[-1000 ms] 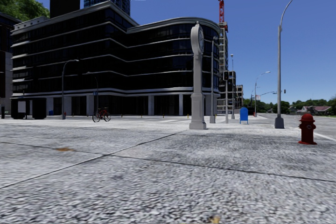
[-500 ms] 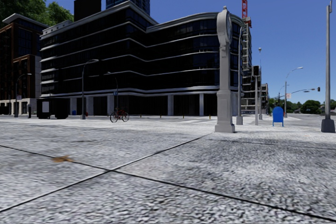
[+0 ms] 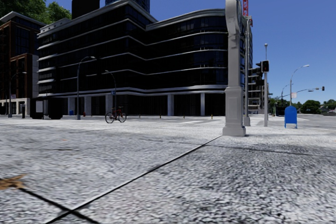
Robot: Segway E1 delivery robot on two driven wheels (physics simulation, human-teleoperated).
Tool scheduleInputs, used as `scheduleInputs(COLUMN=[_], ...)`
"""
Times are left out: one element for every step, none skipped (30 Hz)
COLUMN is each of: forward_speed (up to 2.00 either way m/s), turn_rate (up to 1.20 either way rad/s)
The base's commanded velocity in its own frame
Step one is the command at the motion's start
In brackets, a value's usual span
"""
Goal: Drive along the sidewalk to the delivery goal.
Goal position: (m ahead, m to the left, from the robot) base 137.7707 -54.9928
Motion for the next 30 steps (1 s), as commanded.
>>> scheduleInputs(forward_speed=[2.0,2.0,2.0,2.0,2.0,2.0,2.0,2.0,2.0,2.0,2.0,2.0,2.0,2.0,2.0,2.0,2.0,2.0,2.0,2.0,2.0,2.0,2.0,2.0,2.0,2.0,2.0,2.0,2.0,2.0], turn_rate=[0.0,0.0,0.0,0.0,0.0,0.0,0.0,0.0,0.0,0.0,0.0,0.0,0.0,0.0,0.0,0.0,0.0,0.0,0.0,0.0,0.0,0.0,0.0,0.0,0.0,0.0,0.0,0.0,0.0,0.0])
